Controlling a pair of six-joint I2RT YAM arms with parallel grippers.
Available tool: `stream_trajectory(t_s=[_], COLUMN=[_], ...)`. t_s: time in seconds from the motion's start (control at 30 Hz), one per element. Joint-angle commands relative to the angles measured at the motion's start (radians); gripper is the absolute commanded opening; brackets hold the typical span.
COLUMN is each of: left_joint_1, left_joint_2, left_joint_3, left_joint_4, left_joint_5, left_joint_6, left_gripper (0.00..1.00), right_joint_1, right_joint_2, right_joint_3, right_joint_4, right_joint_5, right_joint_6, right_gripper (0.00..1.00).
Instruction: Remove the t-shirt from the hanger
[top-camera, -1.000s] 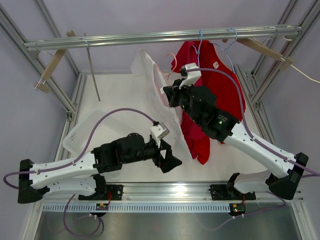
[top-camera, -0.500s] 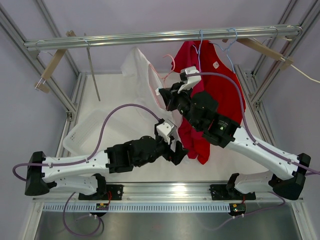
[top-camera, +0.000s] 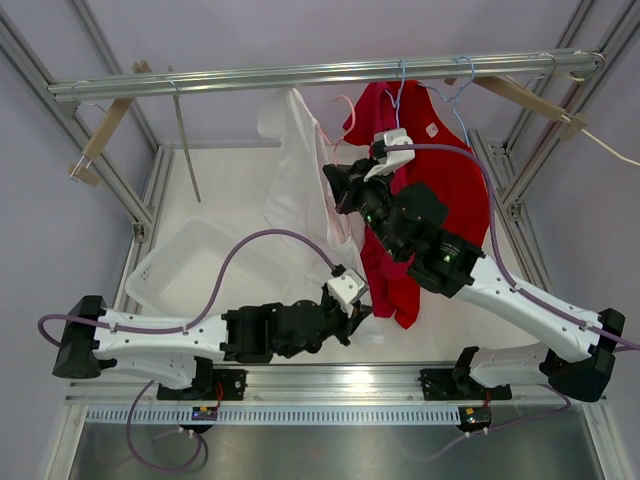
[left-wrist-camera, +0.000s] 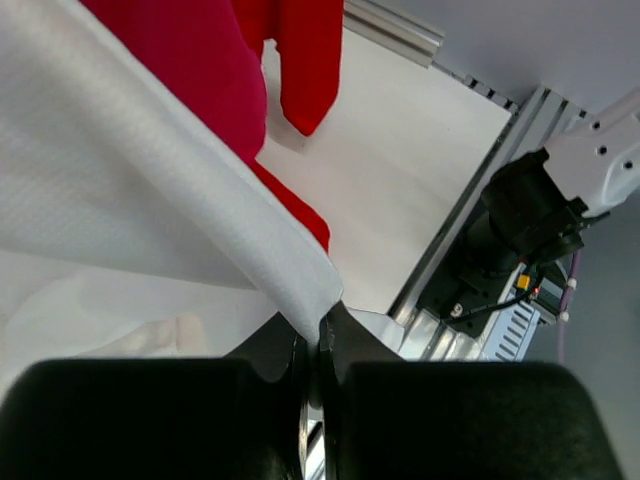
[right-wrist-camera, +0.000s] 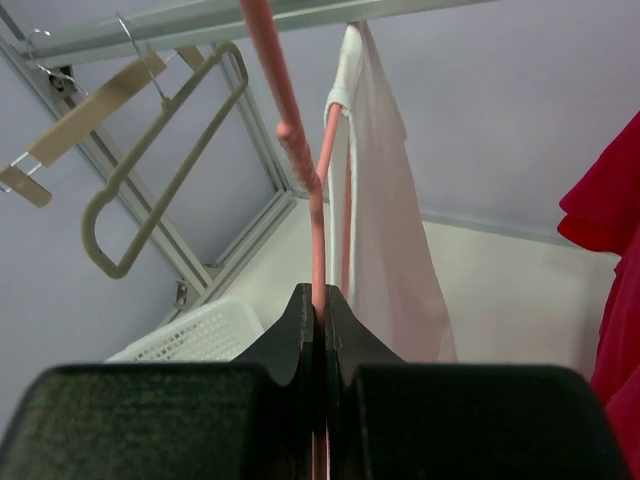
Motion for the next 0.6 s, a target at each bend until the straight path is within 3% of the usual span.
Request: stream_trajectory(t_s=[0.0,0.27,0.43,0.57], left_joint_1=[-0.054,-0.138,-0.140,-0.138], left_joint_2=[0.044,0.098,0.053,-0.056], left_joint_3=[-0.045,-0.145,-0.182,-0.148], left_joint_4=[0.086,0.116,0.106,0.032], left_joint_5=[0.013,-0.004,-0.013,-0.098], left_joint_6=[-0.061,-0.147,-0.145,-0.084], left_gripper=[0.00,0.00,0.00,0.00], right_joint_1=[0.011,0.009,0.009,0.009], right_joint_2=[0.025,0.004,-0.153,-0.298], right_joint_3=[0.062,0.192,0.126,-0.013], right_joint_4=[0.260,0.213,0.076,-0.063], right_joint_5=[0.059,0.035,-0.022,-0.088], right_joint_6=[-0.040,-0.098,-0.061,0.029], right_gripper=[0.00,0.00,0.00,0.00])
